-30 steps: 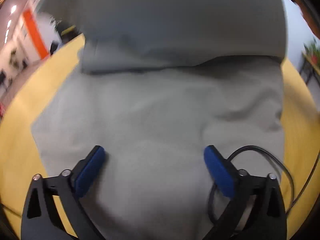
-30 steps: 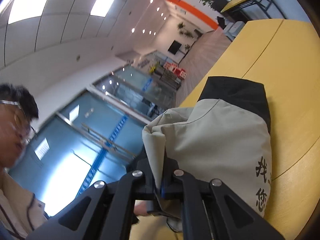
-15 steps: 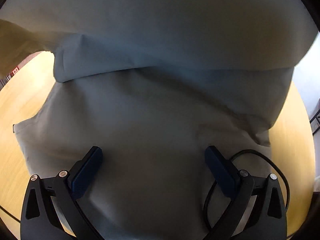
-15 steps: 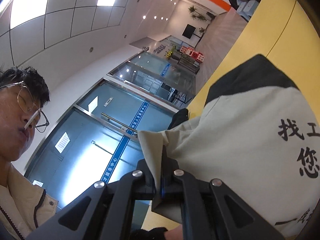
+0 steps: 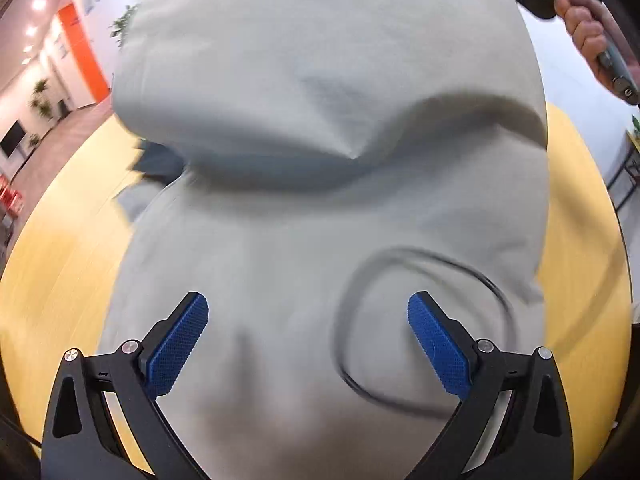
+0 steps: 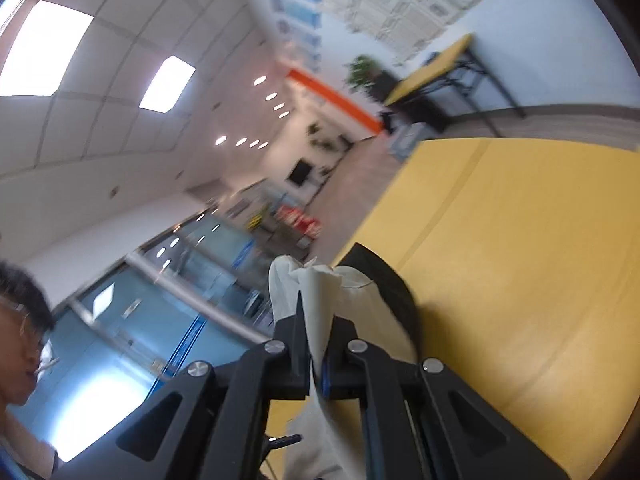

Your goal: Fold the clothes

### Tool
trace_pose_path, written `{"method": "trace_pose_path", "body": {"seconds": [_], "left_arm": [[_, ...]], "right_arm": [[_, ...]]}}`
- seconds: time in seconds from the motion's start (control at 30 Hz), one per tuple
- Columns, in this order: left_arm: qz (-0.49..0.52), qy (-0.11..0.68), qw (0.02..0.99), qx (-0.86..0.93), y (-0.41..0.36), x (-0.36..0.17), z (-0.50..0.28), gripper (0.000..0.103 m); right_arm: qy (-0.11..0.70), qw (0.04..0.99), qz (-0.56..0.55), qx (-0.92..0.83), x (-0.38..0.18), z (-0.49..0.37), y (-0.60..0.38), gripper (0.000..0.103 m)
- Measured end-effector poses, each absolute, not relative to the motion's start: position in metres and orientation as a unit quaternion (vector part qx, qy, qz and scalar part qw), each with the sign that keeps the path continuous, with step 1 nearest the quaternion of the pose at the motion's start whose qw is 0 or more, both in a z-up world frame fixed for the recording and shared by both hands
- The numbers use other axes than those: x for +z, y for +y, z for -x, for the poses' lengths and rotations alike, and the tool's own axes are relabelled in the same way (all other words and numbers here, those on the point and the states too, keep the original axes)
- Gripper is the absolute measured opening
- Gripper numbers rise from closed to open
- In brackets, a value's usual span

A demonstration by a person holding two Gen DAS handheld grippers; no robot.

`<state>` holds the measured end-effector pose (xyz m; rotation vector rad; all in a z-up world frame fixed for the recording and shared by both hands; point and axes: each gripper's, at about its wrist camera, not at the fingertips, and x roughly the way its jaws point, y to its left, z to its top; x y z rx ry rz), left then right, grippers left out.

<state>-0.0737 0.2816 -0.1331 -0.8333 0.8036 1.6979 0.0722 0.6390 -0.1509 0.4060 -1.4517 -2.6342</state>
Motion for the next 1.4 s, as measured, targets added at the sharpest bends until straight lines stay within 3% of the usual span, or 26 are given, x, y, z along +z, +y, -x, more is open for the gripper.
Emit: {"method": "trace_pose_path", "body": {"seconds": [0.23,0.4,0.6,0.93,1.1,1.4], "left_arm": [[0.332,0.377,0.522,0.689,0.342,-0.154,0.099,0.100],[0.315,0.392,0.555,0.663,0.397,-0.171,0.103,0.102],[0.349,0.331,0.585,0.653,0.423,-0.190,0.105,0.103],[0.351,0.331,0.572,0.663,0.314,-0.185,0.080,0.099],[0.338,0.333,0.572,0.669,0.325,-0.195,0.076,0.103],[0.337,0.308,0.576,0.678,0.321,-0.195,0.076,0.103]], "right_arm": [[-0.554,-0.058,-0.139,-0.819,-0.260,-0.106,0.706,0.003],[-0.569,-0.049,-0.129,-0.811,-0.277,-0.109,0.710,0.003],[-0.582,-0.038,-0.128,-0.802,-0.287,-0.106,0.718,0.003],[-0.563,0.007,-0.128,-0.816,-0.266,-0.095,0.712,0.003],[-0.556,0.032,-0.117,-0.822,-0.245,-0.087,0.694,0.003],[-0.478,0.194,-0.128,-0.847,-0.135,-0.042,0.590,0.003]]}}
